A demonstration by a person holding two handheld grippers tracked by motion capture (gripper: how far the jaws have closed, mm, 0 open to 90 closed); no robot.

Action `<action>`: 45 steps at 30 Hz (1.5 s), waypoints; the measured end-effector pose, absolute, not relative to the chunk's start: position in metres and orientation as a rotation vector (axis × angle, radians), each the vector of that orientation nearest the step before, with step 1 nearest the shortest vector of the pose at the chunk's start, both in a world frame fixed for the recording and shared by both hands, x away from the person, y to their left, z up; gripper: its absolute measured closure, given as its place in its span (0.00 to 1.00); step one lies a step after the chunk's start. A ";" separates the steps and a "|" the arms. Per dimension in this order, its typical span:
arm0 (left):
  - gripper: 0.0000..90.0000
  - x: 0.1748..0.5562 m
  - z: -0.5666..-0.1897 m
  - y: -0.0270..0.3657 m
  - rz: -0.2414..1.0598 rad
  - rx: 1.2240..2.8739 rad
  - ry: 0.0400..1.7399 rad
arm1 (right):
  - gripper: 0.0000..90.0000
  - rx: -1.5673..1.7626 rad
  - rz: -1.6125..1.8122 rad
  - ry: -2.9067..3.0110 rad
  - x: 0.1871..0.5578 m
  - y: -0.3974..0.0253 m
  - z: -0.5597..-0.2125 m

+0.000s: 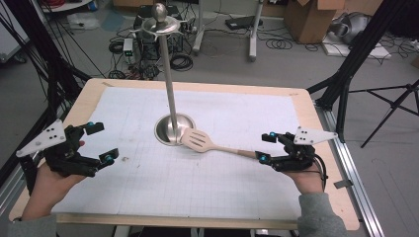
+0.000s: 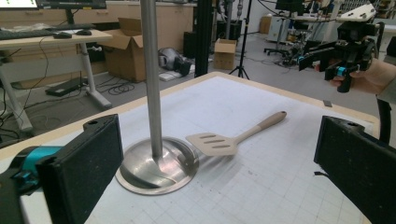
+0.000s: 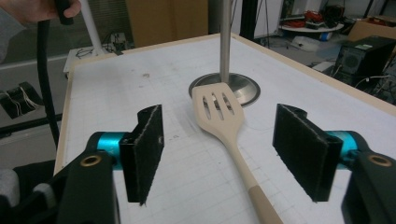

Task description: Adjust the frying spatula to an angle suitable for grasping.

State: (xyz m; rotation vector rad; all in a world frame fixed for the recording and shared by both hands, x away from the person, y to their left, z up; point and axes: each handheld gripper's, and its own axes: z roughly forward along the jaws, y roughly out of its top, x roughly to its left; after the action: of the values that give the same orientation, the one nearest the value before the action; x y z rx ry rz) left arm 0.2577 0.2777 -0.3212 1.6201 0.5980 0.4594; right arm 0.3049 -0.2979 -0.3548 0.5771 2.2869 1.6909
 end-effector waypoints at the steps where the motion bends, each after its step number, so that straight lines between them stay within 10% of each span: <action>1: 0.02 0.257 -0.322 0.278 0.459 1.623 0.597 | 0.40 0.570 1.692 2.293 0.306 -0.297 -0.356; 45: 0.02 0.260 -0.336 0.281 0.451 1.647 0.647 | 0.99 0.507 1.639 2.485 0.358 -0.263 -0.394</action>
State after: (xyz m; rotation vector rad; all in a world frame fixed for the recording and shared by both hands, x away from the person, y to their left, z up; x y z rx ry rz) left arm 0.2597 0.2812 -0.3357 1.6467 0.6474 0.4505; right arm 0.3583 -0.2633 -0.3945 0.5072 2.4852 1.6387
